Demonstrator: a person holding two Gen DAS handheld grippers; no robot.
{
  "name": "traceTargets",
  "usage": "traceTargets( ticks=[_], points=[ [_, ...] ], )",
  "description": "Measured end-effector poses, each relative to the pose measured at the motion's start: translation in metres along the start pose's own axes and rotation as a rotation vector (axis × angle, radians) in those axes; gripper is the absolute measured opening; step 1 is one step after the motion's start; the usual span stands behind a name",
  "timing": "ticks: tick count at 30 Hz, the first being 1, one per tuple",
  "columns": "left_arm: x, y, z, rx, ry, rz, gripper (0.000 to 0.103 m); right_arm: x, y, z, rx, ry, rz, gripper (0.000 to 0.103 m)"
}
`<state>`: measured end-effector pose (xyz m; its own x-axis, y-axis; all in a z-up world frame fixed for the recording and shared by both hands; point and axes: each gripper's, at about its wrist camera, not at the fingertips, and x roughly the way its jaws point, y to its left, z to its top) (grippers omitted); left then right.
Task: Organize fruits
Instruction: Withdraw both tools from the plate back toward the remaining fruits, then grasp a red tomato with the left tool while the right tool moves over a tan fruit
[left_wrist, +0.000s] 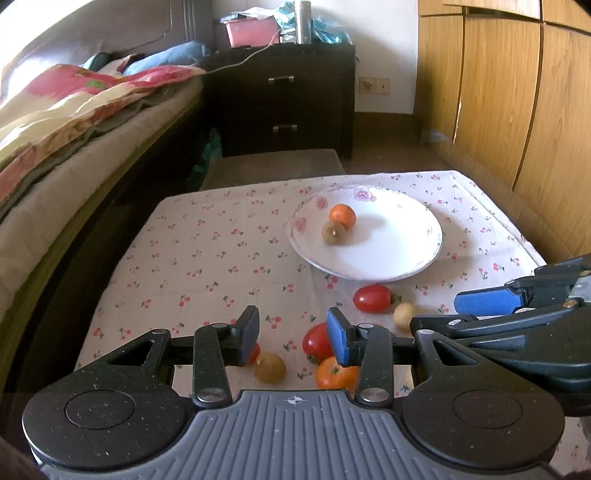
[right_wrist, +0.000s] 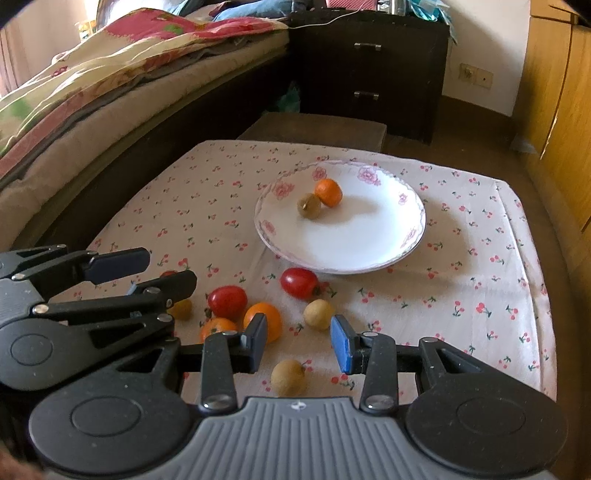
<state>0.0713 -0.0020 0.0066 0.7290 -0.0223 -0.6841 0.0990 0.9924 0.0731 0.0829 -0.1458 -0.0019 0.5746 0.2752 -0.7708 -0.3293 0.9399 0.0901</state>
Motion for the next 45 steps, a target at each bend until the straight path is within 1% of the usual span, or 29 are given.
traceTargets(
  ticks=[19,26,31,36,38,41,45],
  points=[
    [0.001,0.002,-0.015,0.021,0.034,0.013,0.049,0.008,0.007,-0.012,-0.013,0.044,0.009,0.039],
    [0.004,0.004,-0.021,0.032,0.052,0.02,0.054,0.014,0.008,-0.016,-0.025,0.07,0.018,0.039],
    [0.005,0.005,-0.023,0.033,0.057,0.021,0.055,0.016,0.007,-0.017,-0.02,0.079,0.021,0.044],
    [0.007,0.004,-0.024,0.04,0.065,0.023,0.055,0.019,0.006,-0.018,-0.019,0.089,0.021,0.045],
    [0.007,0.004,-0.025,0.039,0.067,0.022,0.058,0.02,0.005,-0.018,-0.018,0.093,0.025,0.046],
    [0.006,0.01,-0.024,0.018,0.064,0.016,0.064,0.019,0.002,-0.018,-0.007,0.09,0.026,0.047],
    [0.006,0.018,-0.023,-0.008,0.062,0.02,0.064,0.018,-0.002,-0.018,0.007,0.093,0.026,0.047]
  ],
)
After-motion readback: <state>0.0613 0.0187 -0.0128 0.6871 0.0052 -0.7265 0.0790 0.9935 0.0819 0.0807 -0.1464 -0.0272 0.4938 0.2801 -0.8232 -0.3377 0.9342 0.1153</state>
